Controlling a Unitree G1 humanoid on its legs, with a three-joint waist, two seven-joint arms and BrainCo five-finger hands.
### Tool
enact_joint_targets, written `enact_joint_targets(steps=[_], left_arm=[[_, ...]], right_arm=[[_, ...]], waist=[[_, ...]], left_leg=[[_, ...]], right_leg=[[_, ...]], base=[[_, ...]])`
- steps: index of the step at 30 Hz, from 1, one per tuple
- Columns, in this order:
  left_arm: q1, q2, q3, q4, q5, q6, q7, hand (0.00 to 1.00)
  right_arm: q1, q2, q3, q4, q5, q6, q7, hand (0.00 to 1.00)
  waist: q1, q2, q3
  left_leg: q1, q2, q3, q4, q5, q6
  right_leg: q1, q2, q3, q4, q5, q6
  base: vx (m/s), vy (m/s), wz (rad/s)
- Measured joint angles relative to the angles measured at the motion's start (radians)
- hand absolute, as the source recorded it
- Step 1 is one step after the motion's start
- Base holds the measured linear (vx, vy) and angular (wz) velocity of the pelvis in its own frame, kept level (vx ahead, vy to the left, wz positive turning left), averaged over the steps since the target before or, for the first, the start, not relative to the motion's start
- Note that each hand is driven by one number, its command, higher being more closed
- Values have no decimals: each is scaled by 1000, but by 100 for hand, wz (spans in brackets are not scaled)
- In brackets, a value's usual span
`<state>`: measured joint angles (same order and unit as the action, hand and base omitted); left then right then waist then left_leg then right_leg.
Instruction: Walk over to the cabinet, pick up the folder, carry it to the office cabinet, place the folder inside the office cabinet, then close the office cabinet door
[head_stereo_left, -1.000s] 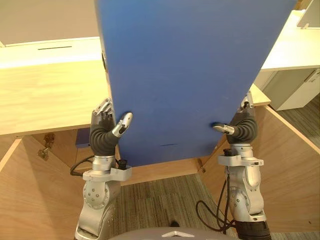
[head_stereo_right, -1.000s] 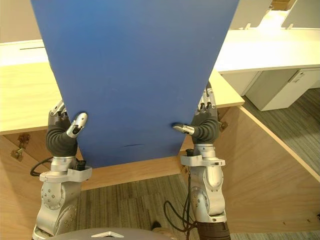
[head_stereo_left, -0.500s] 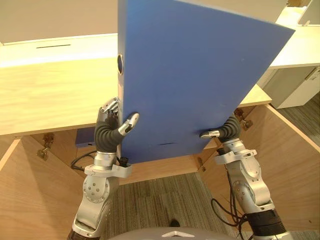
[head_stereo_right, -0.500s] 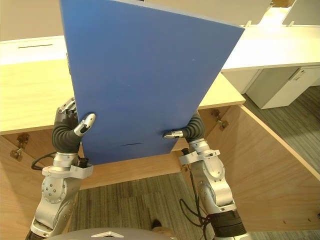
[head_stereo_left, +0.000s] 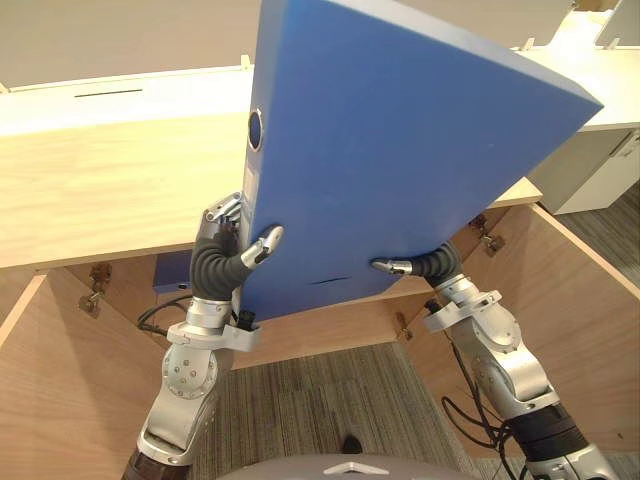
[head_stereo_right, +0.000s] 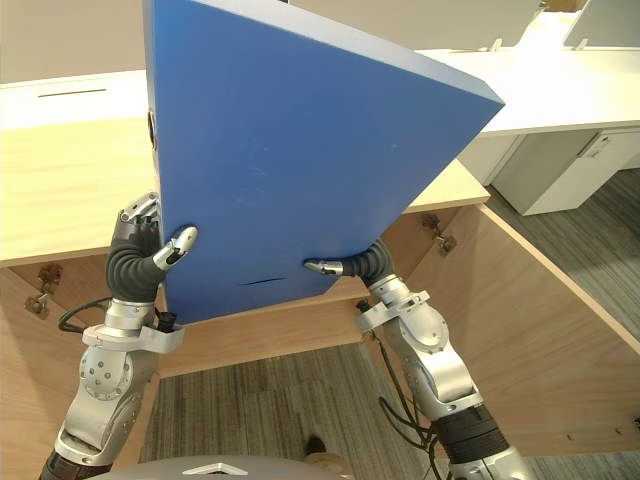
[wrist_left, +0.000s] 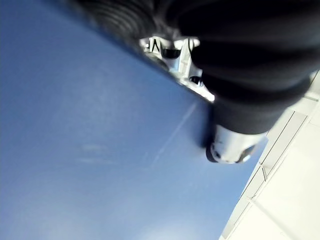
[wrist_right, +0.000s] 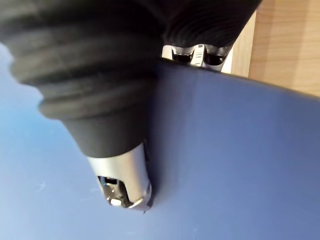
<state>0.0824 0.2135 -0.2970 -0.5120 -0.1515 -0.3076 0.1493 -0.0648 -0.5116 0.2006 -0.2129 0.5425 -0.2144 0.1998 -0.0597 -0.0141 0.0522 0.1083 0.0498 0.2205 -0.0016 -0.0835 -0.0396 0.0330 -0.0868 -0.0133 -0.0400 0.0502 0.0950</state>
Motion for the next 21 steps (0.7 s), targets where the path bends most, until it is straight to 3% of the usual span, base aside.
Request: enact_joint_targets(steps=[7,8,21], left_arm=[[0,-18,4,21,1,-5,7,100],[0,-19,12,24,2,-5,11,0],[1,-58,70,32,76,-5,25,0]], right_arm=[[0,103,-26,26,-49,-4,-31,100],[1,119,-26,26,-62,-4,-34,100],[30,271,-63,27,-120,-7,-39,100]], waist=[[2,1,-1],[1,1,-1],[1,5,-11]], left_leg=[[0,-1,-2,-2,5,0],[0,-1,-2,-2,5,0],[10,-5,-7,-25,21,1]], right_leg=[[0,0,-1,0,1,-1],[0,-1,-1,0,1,-2],[2,-2,-5,0,3,-4]], base=[[-34,-11,1],[0,0,0],[-26,-8,1]])
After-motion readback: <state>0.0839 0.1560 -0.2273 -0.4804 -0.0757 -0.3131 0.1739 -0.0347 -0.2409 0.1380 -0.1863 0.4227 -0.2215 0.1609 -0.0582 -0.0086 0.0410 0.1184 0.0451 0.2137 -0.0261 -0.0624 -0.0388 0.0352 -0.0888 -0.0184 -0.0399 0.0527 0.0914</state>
